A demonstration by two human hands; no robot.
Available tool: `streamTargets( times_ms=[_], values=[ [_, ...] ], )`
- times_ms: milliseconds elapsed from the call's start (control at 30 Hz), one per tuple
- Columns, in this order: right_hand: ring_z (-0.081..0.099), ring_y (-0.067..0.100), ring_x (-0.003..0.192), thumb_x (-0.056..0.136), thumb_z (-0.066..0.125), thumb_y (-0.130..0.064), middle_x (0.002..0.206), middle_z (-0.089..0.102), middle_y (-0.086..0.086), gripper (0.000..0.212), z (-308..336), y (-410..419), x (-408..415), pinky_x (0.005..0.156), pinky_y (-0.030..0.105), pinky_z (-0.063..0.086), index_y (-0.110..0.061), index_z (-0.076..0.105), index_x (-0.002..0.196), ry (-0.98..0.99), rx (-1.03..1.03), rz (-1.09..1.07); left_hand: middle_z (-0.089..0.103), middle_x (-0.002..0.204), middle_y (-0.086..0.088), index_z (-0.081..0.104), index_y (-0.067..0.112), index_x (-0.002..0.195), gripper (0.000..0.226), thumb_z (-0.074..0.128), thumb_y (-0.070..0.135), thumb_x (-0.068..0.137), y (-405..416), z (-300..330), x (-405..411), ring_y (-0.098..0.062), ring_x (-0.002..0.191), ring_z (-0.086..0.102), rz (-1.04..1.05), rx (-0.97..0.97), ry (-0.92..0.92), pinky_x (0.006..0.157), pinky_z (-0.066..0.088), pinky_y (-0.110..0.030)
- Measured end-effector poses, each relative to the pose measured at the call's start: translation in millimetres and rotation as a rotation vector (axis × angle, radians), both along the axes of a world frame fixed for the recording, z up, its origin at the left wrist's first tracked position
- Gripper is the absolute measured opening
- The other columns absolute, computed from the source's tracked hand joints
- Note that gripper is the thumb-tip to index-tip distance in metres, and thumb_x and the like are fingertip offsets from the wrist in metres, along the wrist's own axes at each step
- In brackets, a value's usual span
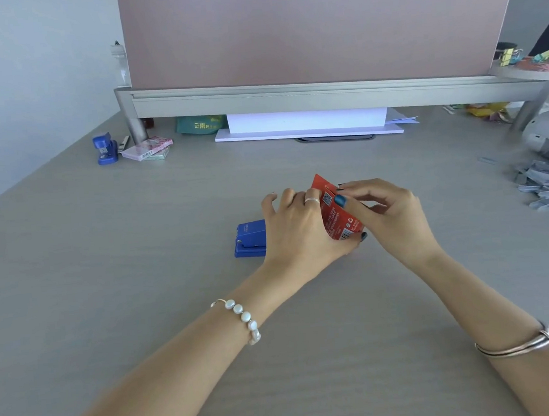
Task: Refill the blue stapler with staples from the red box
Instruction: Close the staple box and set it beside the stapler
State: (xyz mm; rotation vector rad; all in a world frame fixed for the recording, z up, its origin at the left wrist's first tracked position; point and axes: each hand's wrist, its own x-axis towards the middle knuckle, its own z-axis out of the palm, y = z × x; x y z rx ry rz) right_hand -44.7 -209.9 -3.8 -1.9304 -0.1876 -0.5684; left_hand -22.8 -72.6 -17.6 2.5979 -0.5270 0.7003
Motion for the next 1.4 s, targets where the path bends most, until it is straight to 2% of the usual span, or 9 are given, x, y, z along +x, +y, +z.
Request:
streamTargets(
  times_ms=[267, 433, 533, 667, 767, 933, 1133, 1300, 1400],
  values=[
    [0.066, 0.011, 0.088, 0.076, 0.064, 0.000, 0.099, 0.069, -0.010, 0.035, 0.1, 0.1, -2.9, 0.067, 0.026, 0.058, -0.027, 0.069, 0.099, 0.028, -0.106, 0.055, 0.068, 0.085, 0.010, 0.059, 0.022, 0.095, 0.069, 0.047, 0.078, 0.056, 5.7, 3.1, 1.9, -0.015, 0.093, 0.053, 0.007, -0.053, 0.047, 0.097, 0.031, -0.040],
    [0.064, 0.006, 0.079, 0.072, 0.066, -0.008, 0.086, 0.068, -0.013, 0.025, 9.2, -6.5, -4.9, 0.068, 0.010, 0.050, -0.023, 0.065, 0.093, -0.123, -0.262, -0.042, 0.064, 0.114, 0.004, 0.050, 0.021, 0.126, 0.087, 0.058, 0.076, 0.059, 28.4, 18.7, 6.0, -0.018, 0.112, 0.047, -0.101, -0.075, 0.192, 0.096, 0.032, -0.038],
    [0.060, 0.018, 0.071, 0.069, 0.065, -0.011, 0.079, 0.070, -0.001, 0.018, 5.3, -12.1, -0.9, 0.064, 0.034, 0.053, -0.018, 0.066, 0.086, -0.158, -0.588, -0.139, 0.059, 0.124, 0.005, 0.048, 0.024, 0.130, 0.082, 0.063, 0.068, 0.062, 55.4, 29.9, 19.0, -0.018, 0.121, 0.042, -0.080, -0.084, 0.352, 0.096, 0.031, -0.037],
    [0.058, 0.032, 0.073, 0.066, 0.071, -0.007, 0.079, 0.069, 0.009, 0.018, -1.4, -9.4, -1.0, 0.057, 0.042, 0.052, -0.012, 0.067, 0.083, -0.131, -0.860, -0.108, 0.062, 0.118, 0.009, 0.059, 0.029, 0.114, 0.059, 0.080, 0.042, 0.061, 85.7, 35.7, 28.7, -0.010, 0.114, 0.051, -0.184, -0.153, 0.588, 0.094, 0.040, -0.030],
    [0.058, 0.030, 0.080, 0.063, 0.079, -0.017, 0.083, 0.069, 0.007, 0.027, 0.0, -6.6, -5.4, 0.060, 0.040, 0.050, -0.015, 0.068, 0.087, -0.050, -0.886, -0.025, 0.068, 0.103, 0.009, 0.067, 0.028, 0.097, 0.039, 0.083, 0.022, 0.062, 94.0, 36.5, 31.6, -0.009, 0.104, 0.059, -0.283, -0.239, 0.686, 0.084, 0.045, -0.022],
    [0.053, 0.021, 0.086, 0.064, 0.078, -0.038, 0.087, 0.067, 0.000, 0.035, 5.1, -5.1, -9.3, 0.062, 0.027, 0.035, -0.023, 0.067, 0.094, 0.010, -0.912, 0.002, 0.071, 0.091, 0.009, 0.068, 0.028, 0.088, 0.032, 0.080, 0.010, 0.065, 96.3, 34.1, 34.3, 0.000, 0.083, 0.065, -0.374, -0.315, 0.746, 0.070, 0.047, -0.006],
    [0.051, 0.007, 0.090, 0.058, 0.075, -0.055, 0.091, 0.060, -0.014, 0.050, 13.1, -9.0, -12.6, 0.077, 0.026, 0.045, -0.030, 0.064, 0.100, 0.229, -0.865, 0.130, 0.072, 0.100, 0.003, 0.069, 0.028, 0.093, 0.034, 0.081, 0.013, 0.065, 98.9, 30.2, 35.6, -0.009, 0.096, 0.064, -0.378, -0.347, 0.749, 0.076, 0.047, -0.007],
    [0.052, -0.019, 0.081, 0.057, 0.081, -0.044, 0.087, 0.059, -0.023, 0.046, 24.4, -19.4, -15.0, 0.067, -0.001, 0.039, -0.034, 0.066, 0.100, 0.335, -0.677, 0.191, 0.072, 0.101, 0.001, 0.069, 0.025, 0.096, 0.035, 0.081, 0.012, 0.065, 99.4, 30.3, 35.5, -0.007, 0.094, 0.065, -0.393, -0.371, 0.768, 0.075, 0.047, -0.007],
    [0.055, -0.007, 0.091, 0.061, 0.079, -0.039, 0.100, 0.058, -0.023, 0.045, 32.4, -32.3, -18.0, 0.071, 0.003, 0.039, -0.042, 0.062, 0.103, 0.370, -0.670, 0.204, 0.072, 0.102, 0.004, 0.069, 0.027, 0.099, 0.037, 0.081, 0.015, 0.066, 101.5, 29.9, 36.6, -0.005, 0.094, 0.065, -0.402, -0.353, 0.773, 0.078, 0.046, -0.007]
  ],
)
